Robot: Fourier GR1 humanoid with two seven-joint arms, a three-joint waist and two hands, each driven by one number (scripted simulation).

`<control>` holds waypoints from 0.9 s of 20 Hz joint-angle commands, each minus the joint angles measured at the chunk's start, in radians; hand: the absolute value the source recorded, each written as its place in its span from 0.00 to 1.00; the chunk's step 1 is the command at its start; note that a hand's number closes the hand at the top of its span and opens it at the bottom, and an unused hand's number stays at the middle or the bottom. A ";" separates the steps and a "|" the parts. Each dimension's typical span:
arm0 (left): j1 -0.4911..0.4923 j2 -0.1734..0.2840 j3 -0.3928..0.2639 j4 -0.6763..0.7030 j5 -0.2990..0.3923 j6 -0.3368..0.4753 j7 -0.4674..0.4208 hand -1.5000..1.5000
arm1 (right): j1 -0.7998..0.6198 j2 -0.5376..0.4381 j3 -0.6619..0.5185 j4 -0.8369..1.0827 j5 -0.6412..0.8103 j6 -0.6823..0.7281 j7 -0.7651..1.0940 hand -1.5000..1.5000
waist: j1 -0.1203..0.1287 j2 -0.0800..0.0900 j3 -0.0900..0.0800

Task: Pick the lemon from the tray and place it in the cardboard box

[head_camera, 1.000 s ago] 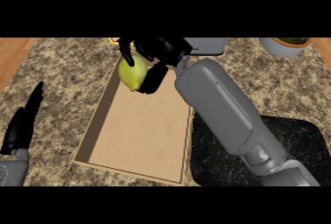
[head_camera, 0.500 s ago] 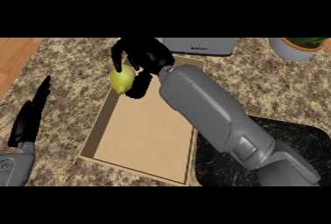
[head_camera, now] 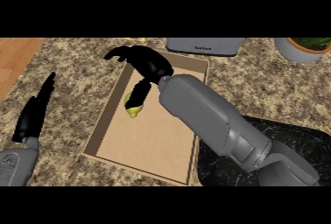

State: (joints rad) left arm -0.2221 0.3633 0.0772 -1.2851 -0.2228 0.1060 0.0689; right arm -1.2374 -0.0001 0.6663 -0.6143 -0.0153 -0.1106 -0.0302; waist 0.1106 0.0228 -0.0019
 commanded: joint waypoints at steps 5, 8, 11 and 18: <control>-0.036 0.016 0.021 0.013 0.005 -0.007 0.002 0.50 | -0.034 0.000 -0.043 -0.005 -0.176 -0.139 -0.129 0.00 | -0.006 0.001 0.001; -0.002 -0.012 0.015 0.010 -0.004 0.017 0.009 0.50 | -0.067 0.000 -0.152 0.047 -0.241 -0.123 -0.184 0.00 | -0.033 -0.004 0.001; 0.028 -0.002 0.033 0.009 -0.007 0.028 0.002 0.50 | -0.048 -0.002 -0.233 0.130 -0.267 -0.079 -0.290 0.00 | -0.057 -0.004 0.002; 0.030 0.038 0.075 0.024 0.028 -0.020 -0.012 0.50 | -0.081 -0.143 -0.346 0.257 -0.328 0.115 -0.373 0.00 | -0.073 -0.005 0.001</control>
State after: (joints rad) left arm -0.1727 0.3757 0.1227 -1.2948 -0.2149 0.1104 0.0619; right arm -1.2889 -0.0663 0.3874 -0.4202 -0.3123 -0.0783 -0.3701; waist 0.0520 0.0167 -0.0003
